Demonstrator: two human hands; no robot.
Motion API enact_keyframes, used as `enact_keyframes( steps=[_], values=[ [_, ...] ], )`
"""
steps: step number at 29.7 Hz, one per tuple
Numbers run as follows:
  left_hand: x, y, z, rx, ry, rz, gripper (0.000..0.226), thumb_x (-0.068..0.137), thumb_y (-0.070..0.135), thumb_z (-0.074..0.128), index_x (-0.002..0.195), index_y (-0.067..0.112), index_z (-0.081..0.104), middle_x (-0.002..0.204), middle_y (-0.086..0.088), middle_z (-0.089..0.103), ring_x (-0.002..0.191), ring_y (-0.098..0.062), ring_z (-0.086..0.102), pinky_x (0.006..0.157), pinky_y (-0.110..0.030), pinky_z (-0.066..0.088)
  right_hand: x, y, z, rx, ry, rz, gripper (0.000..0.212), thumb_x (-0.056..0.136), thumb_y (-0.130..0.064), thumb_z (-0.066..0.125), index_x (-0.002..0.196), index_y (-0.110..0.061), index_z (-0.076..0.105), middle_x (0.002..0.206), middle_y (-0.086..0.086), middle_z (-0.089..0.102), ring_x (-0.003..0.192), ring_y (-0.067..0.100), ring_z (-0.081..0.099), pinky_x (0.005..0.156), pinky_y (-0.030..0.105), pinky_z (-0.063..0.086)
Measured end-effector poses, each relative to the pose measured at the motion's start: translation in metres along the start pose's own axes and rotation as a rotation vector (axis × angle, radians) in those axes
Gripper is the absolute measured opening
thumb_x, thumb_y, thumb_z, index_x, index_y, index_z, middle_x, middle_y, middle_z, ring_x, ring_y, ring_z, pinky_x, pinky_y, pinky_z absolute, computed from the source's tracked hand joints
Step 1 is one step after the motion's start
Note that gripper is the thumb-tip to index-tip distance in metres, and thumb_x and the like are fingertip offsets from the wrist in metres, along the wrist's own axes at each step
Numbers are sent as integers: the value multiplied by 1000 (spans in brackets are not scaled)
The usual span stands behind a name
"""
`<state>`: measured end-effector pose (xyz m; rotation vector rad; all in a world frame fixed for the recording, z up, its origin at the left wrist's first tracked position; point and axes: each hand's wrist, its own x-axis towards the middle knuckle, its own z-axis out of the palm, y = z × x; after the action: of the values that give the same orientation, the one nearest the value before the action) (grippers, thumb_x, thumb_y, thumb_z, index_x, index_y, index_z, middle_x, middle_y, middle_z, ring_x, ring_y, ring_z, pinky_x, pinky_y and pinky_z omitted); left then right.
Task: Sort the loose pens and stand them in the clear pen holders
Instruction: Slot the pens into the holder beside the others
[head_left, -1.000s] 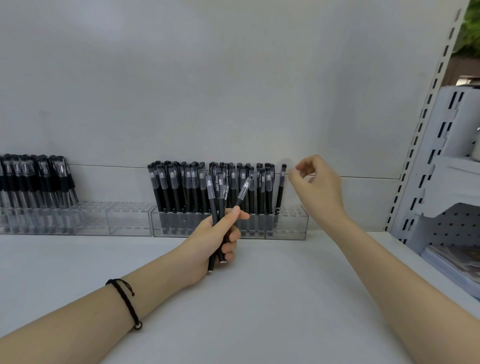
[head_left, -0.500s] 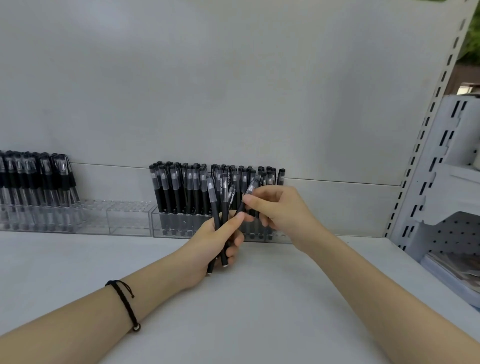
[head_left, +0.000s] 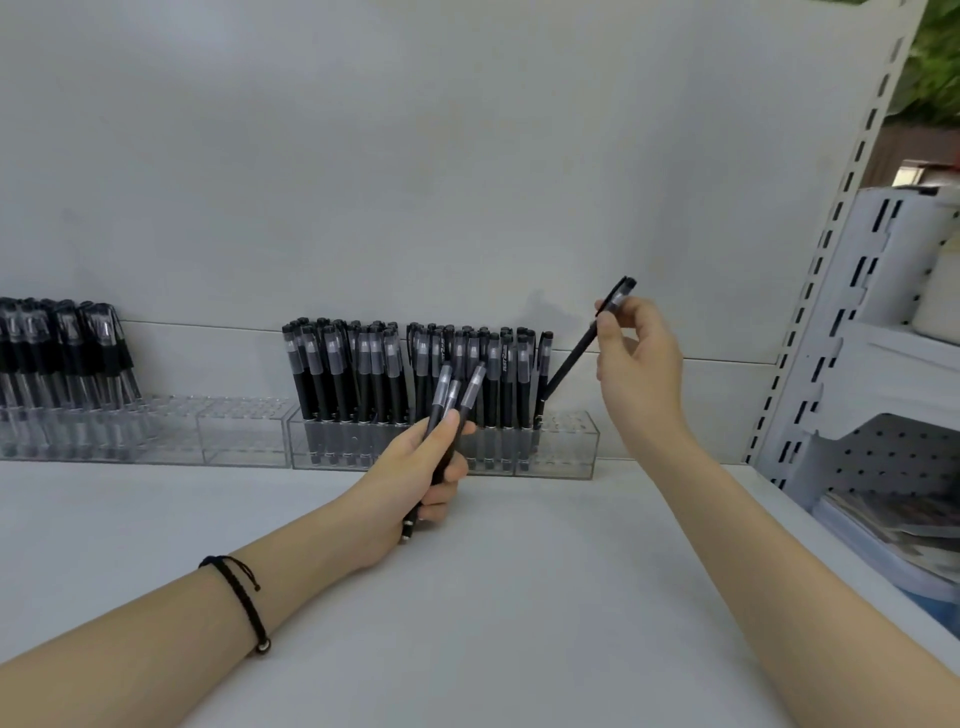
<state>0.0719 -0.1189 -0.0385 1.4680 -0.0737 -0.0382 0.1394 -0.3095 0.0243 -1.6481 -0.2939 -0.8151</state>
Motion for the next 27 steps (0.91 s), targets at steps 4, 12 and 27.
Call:
enact_keyframes(
  steps=[4,12,27],
  values=[
    [1,1,1,-21,6,-27,23,102,38,40,99,16,43,58,5,41,44,-9,24,39,-19,22,-4,7,2,-150,-130,-52,11,98,-15,51,105,-19,59,93,-12,61,76,15,52,74,29,43],
    [3,-3,1,-32,20,4,17,102,32,43,100,16,46,62,3,50,45,-9,30,40,-20,23,-12,27,8,-314,-311,61,27,89,-22,66,108,-26,46,86,-6,65,70,20,58,71,38,50],
    [5,-5,5,-41,53,124,21,95,31,56,105,14,63,84,1,74,50,-11,47,46,-23,33,-40,1,21,-180,-604,76,14,87,-35,69,76,-27,71,65,-8,68,51,0,51,56,21,40]
  ],
)
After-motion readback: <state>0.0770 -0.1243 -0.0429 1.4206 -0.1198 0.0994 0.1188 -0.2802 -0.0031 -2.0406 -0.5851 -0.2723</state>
